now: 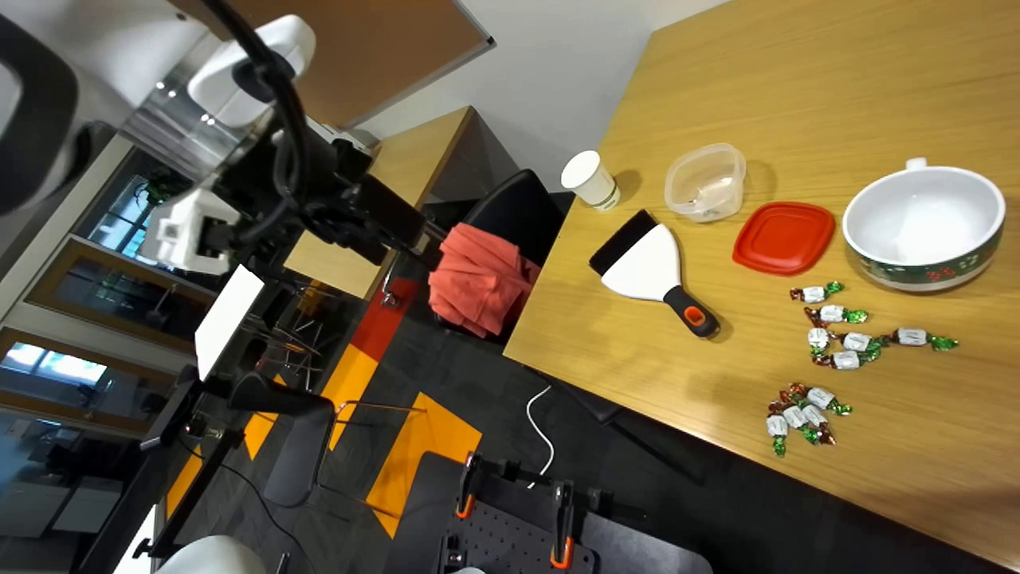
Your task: Place one piece of candy in the clear bowl
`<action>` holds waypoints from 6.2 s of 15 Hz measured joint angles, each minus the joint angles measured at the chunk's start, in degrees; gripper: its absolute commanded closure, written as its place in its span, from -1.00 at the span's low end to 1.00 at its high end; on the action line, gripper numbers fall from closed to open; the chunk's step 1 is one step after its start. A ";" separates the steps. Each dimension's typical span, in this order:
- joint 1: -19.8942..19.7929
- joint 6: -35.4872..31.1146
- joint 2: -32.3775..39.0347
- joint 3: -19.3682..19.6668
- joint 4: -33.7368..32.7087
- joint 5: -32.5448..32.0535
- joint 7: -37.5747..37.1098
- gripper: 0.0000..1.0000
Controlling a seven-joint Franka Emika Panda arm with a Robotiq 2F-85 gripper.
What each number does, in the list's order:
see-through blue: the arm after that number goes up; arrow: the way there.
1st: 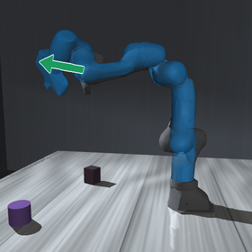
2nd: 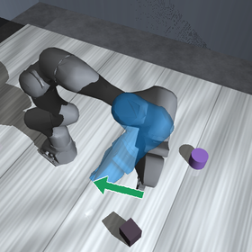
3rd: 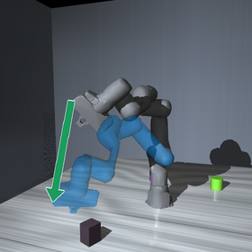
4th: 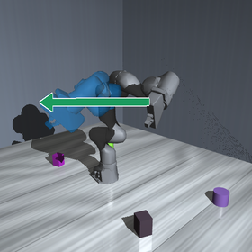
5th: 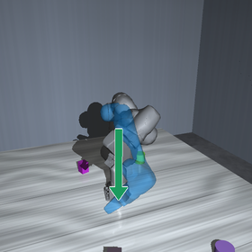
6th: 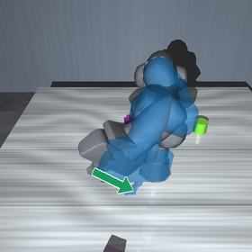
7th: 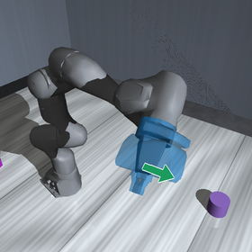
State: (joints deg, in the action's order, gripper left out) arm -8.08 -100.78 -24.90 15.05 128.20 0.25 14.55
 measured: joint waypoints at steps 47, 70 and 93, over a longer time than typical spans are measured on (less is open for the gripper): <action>-15.70 -44.97 50.63 7.20 -6.17 7.02 -20.55 -0.62; -22.00 -52.25 58.02 0.36 -9.27 20.71 -19.36 -0.38; -22.15 -53.84 64.47 -0.14 -14.95 21.34 -20.78 0.88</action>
State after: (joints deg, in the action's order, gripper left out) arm -30.22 -154.62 39.57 14.91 113.25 21.59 -6.23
